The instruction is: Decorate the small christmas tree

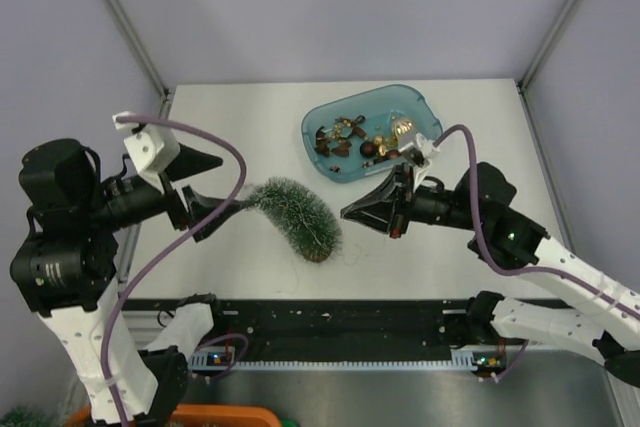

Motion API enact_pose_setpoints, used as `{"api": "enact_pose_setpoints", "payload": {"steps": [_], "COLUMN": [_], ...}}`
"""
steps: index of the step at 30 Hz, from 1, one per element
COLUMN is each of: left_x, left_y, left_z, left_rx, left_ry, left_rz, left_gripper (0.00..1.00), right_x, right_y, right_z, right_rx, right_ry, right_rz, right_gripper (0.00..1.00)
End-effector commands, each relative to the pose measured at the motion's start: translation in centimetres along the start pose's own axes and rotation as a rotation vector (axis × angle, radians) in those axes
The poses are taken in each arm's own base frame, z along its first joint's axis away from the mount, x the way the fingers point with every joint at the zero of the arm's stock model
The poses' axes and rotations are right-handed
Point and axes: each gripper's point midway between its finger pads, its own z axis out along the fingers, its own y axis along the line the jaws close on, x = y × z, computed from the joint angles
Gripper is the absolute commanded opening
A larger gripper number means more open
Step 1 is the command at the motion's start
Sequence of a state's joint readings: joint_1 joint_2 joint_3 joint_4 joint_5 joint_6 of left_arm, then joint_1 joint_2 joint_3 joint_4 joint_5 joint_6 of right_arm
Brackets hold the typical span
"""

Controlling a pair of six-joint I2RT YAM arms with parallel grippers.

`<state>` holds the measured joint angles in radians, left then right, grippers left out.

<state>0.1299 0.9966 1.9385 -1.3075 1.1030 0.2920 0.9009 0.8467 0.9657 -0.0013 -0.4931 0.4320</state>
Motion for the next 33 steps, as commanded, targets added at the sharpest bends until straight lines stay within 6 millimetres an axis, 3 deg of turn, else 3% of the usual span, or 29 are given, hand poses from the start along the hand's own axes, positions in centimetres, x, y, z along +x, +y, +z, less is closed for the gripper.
{"api": "enact_pose_setpoints", "payload": {"steps": [1,5,10,14,18,25,30,32,33], "left_x": [2.4,2.9,3.6,5.3,7.2,9.8,11.6,12.3,12.7], "left_y": [-4.7,-5.1,-4.5,-5.4,-5.1,-5.2,-5.1,-4.5,-4.3], "left_z": [-1.5,-2.0,-2.5,-2.4,-2.2,-1.8,-1.5,-1.6,-1.6], "left_rx": [0.100,0.053,-0.041,0.036,0.069,0.119,0.153,0.129,0.119], "left_ry": [0.044,0.042,0.036,0.088,0.137,0.173,0.205,0.232,0.245], "left_rz": [0.018,0.062,0.094,0.091,0.069,0.051,0.073,0.072,0.069], "left_gripper": [0.84,0.65,0.53,0.34,0.29,0.34,0.51,0.64,0.63], "right_x": [0.5,2.1,2.8,3.0,2.8,2.6,2.2,1.9,1.8], "right_y": [1.7,2.5,2.9,3.7,5.3,5.3,4.5,4.1,4.1], "right_z": [1.9,3.8,4.9,5.7,5.8,6.9,8.2,8.4,8.5], "right_rx": [-0.028,-0.044,-0.056,-0.087,-0.123,-0.086,-0.040,-0.021,-0.020], "right_ry": [0.041,0.089,0.091,0.097,0.092,0.032,-0.008,-0.027,-0.034], "right_rz": [-0.067,-0.073,-0.070,-0.081,-0.117,-0.135,-0.151,-0.156,-0.160], "right_gripper": [0.00,0.00,0.00,0.00,0.00,0.00,0.00,0.00,0.00]}}
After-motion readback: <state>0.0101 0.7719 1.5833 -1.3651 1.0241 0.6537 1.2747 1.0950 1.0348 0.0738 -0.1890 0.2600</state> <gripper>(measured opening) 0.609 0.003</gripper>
